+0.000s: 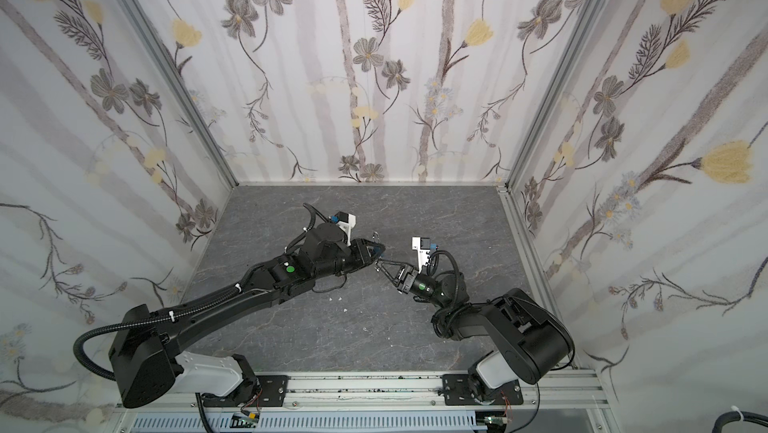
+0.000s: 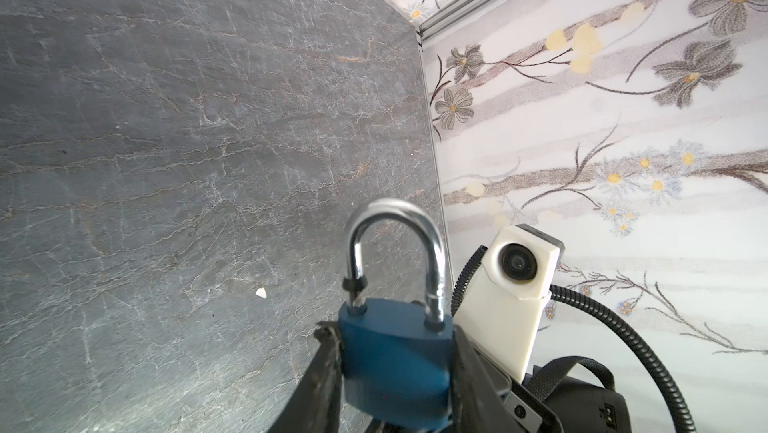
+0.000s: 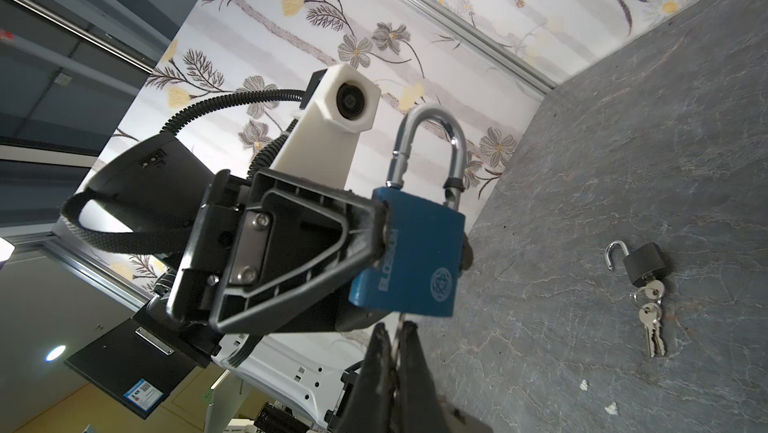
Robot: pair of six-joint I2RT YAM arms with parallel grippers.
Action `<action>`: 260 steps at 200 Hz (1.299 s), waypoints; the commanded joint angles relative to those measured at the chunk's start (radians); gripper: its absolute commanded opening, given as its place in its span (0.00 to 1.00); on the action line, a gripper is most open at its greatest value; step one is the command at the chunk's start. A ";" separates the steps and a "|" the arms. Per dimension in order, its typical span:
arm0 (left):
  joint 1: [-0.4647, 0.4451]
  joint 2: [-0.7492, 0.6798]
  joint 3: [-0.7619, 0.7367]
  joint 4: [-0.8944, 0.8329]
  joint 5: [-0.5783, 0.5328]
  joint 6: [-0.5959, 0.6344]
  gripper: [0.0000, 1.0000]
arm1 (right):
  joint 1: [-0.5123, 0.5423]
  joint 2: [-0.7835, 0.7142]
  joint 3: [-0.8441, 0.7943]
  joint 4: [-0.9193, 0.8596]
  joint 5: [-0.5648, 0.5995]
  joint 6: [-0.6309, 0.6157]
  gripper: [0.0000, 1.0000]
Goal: Unlock with the key
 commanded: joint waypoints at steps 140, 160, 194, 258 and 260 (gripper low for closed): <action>0.027 0.096 0.120 -0.208 -0.010 -0.129 0.02 | 0.117 -0.443 0.129 -1.065 0.455 -0.627 0.43; 0.027 0.099 0.120 -0.201 0.003 -0.140 0.03 | 0.146 -0.419 0.141 -1.024 0.457 -0.628 0.44; 0.026 0.103 0.109 -0.172 0.029 -0.166 0.03 | 0.165 -0.386 0.159 -0.964 0.474 -0.622 0.44; 0.027 0.099 0.103 -0.169 0.027 -0.168 0.04 | 0.169 -0.365 0.179 -0.926 0.451 -0.620 0.43; 0.027 0.098 0.103 -0.169 0.026 -0.167 0.04 | 0.169 -0.367 0.179 -0.929 0.453 -0.619 0.43</action>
